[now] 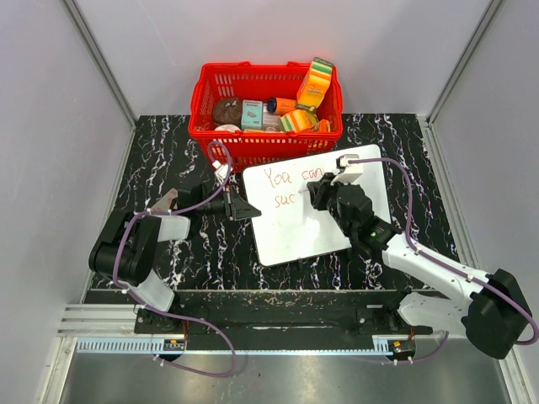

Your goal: Write a sentence on the whiteboard

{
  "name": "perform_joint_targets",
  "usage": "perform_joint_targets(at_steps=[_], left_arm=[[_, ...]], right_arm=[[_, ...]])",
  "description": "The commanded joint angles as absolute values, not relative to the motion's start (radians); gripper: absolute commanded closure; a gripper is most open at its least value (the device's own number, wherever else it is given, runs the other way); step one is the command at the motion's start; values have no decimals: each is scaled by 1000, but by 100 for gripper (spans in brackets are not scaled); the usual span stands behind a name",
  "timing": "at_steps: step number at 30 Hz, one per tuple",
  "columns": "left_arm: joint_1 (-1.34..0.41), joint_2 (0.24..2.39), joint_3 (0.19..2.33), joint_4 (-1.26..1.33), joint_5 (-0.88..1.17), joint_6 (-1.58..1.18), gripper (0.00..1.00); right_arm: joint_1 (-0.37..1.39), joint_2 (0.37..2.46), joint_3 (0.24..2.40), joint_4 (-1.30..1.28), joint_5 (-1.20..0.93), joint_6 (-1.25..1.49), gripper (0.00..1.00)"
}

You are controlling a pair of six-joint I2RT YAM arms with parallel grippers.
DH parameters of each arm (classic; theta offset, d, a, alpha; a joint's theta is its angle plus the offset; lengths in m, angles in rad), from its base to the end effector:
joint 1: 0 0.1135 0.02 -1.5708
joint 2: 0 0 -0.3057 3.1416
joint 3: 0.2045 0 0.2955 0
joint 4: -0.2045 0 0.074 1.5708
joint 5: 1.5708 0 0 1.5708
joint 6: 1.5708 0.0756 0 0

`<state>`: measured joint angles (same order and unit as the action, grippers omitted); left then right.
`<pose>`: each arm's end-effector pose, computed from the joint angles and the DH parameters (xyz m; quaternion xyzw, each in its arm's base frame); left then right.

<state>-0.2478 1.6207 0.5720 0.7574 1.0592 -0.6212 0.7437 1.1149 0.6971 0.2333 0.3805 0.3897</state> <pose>0.3114 -0.1468 0.1661 0.1678 0.7363 -0.5845 0.2967 0.2515 0.1932 0.2990 -0.0141 0.7648 0.2141 0.6074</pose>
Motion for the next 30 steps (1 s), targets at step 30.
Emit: perform_joint_targets(at_steps=[30], left_arm=[[-265,1624,583,805,1054,-535,100]], right_arm=[[750,1074,641,167,330,420,100]])
